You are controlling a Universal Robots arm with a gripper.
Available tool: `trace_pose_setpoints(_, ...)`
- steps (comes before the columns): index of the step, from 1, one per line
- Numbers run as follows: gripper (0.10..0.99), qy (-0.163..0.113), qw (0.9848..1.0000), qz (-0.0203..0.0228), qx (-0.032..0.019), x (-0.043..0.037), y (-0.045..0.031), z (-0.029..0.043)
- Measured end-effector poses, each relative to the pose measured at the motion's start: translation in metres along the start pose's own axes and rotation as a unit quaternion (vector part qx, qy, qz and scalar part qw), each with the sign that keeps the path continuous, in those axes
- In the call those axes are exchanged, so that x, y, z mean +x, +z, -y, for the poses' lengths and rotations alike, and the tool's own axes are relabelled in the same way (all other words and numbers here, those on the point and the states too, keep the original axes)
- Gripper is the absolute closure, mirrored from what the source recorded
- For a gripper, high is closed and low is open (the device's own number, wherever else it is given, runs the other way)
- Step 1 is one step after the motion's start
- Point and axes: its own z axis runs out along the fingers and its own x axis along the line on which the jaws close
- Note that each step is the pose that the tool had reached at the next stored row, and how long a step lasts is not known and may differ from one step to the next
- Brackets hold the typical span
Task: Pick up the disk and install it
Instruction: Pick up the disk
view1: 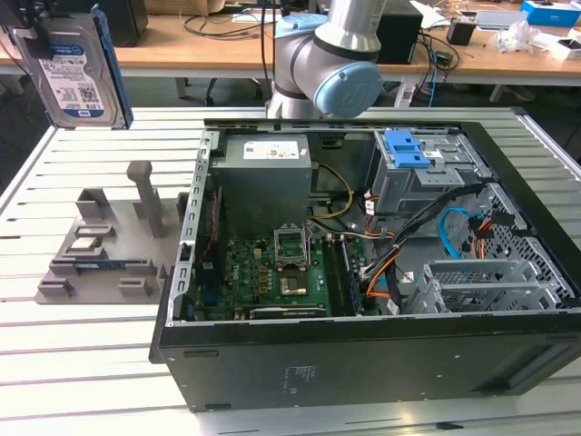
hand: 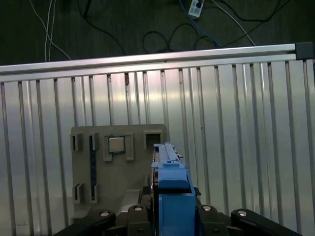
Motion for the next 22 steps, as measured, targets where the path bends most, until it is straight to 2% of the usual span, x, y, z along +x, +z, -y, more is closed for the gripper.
trace_pose_setpoints(4,0.722,0.000,1.0000,0.0000,0.0000,-0.0006,-0.0101,0.0000)
trace_pose_setpoints(6,0.722,0.000,1.0000,0.0000,0.0000,-0.0012,-0.0200,0.0000)
trace_pose_setpoints(17,0.722,0.000,1.0000,0.0000,0.0000,-0.0028,-0.0477,0.0001)
trace_pose_setpoints(20,0.722,0.000,1.0000,0.0000,0.0000,-0.0033,-0.0599,0.0002)
trace_pose_setpoints(22,0.722,0.000,1.0000,0.0000,-0.0001,-0.0036,-0.0653,0.0003)
